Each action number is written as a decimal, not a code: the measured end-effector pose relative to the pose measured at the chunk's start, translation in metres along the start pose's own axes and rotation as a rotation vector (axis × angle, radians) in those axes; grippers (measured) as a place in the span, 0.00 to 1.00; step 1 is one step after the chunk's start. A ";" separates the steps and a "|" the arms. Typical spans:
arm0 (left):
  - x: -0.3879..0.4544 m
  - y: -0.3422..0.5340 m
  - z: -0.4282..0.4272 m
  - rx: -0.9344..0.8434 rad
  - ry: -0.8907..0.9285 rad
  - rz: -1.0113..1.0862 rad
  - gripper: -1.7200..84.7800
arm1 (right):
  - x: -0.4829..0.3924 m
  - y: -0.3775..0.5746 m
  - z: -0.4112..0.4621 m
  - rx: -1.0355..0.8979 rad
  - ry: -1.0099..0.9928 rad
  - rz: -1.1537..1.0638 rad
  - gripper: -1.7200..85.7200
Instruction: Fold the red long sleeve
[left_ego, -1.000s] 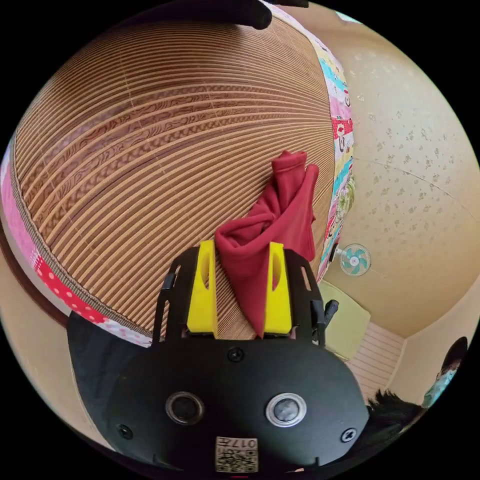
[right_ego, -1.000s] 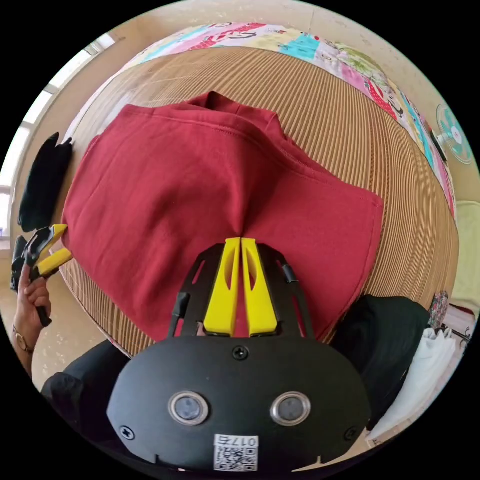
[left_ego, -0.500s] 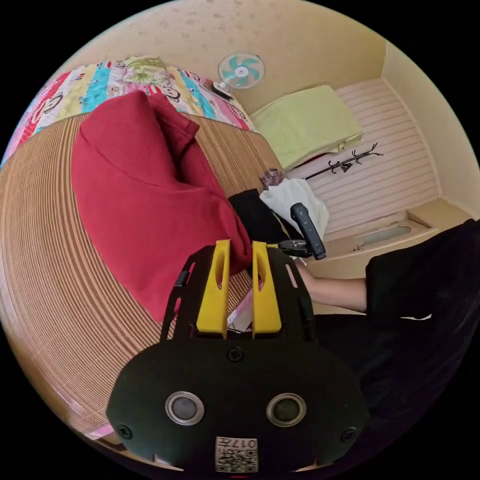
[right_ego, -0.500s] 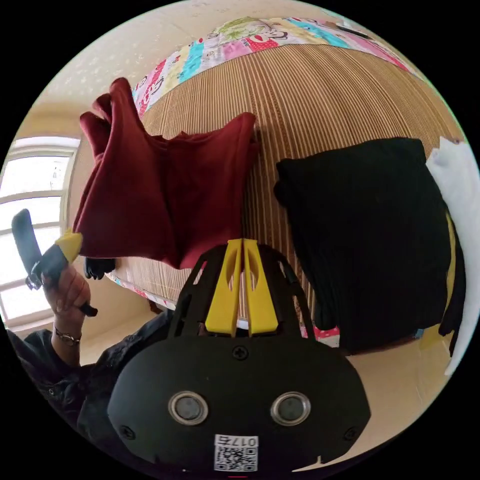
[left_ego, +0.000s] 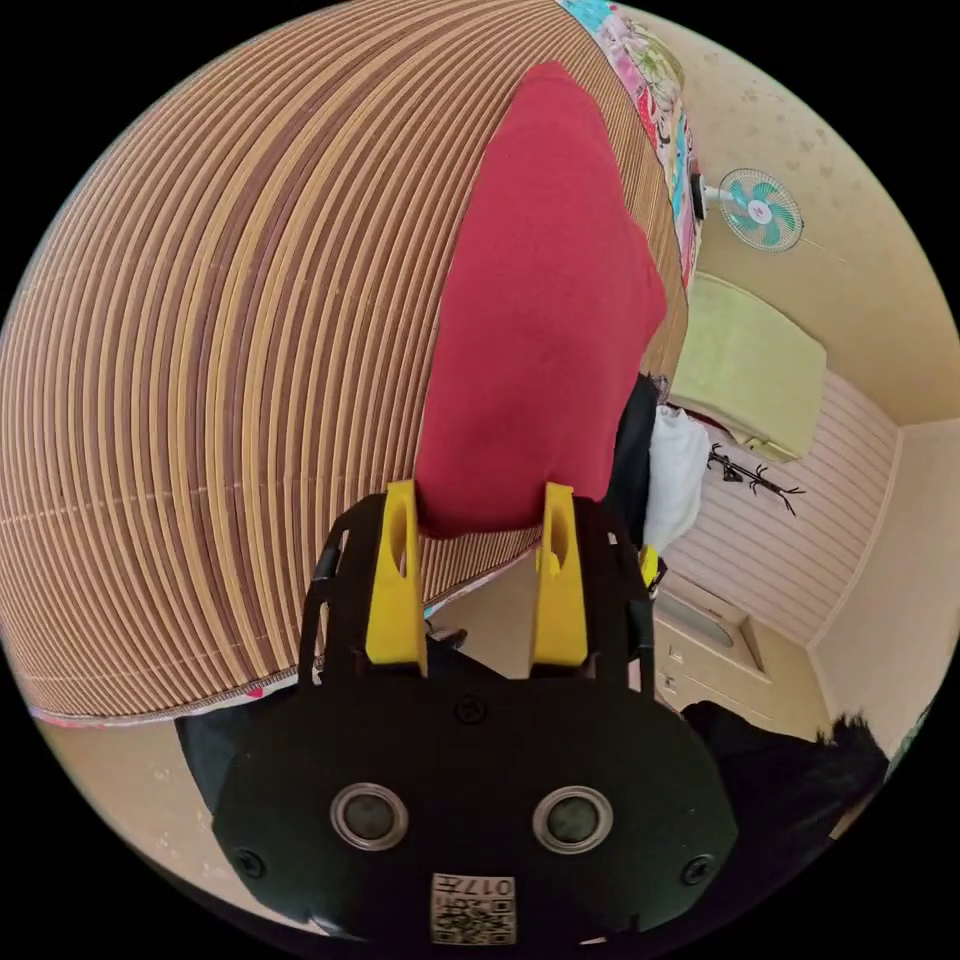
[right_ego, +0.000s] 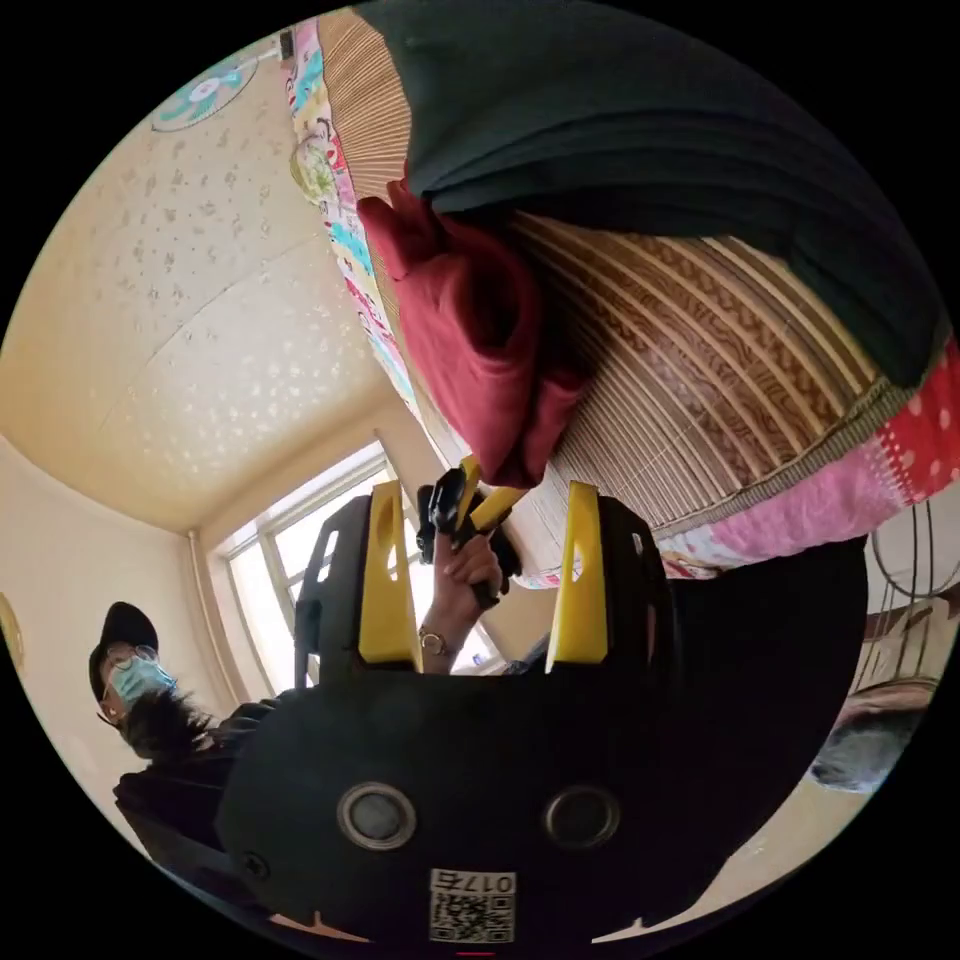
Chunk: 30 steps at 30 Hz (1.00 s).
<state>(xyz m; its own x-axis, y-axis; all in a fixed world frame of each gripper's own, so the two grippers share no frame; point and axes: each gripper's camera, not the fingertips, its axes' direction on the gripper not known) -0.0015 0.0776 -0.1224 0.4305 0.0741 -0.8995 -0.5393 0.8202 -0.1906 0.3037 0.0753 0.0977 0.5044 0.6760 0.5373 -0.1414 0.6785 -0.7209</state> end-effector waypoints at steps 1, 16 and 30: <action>-0.010 0.004 0.008 0.003 0.061 -0.038 0.16 | 0.010 -0.002 0.005 0.029 -0.060 0.027 0.29; -0.014 0.244 -0.186 0.283 0.231 0.342 0.16 | -0.096 0.107 0.225 -0.177 -0.264 -0.333 0.23; -0.190 0.580 -0.331 0.958 0.026 0.002 0.14 | -0.114 0.299 0.642 -0.612 0.018 -0.407 0.14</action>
<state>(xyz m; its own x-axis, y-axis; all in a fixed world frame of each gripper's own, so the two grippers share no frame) -0.6352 0.3514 -0.1924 0.4083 0.0724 -0.9100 0.2862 0.9364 0.2030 -0.3428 0.3858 0.1020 0.4302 0.3963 0.8111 0.5583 0.5892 -0.5841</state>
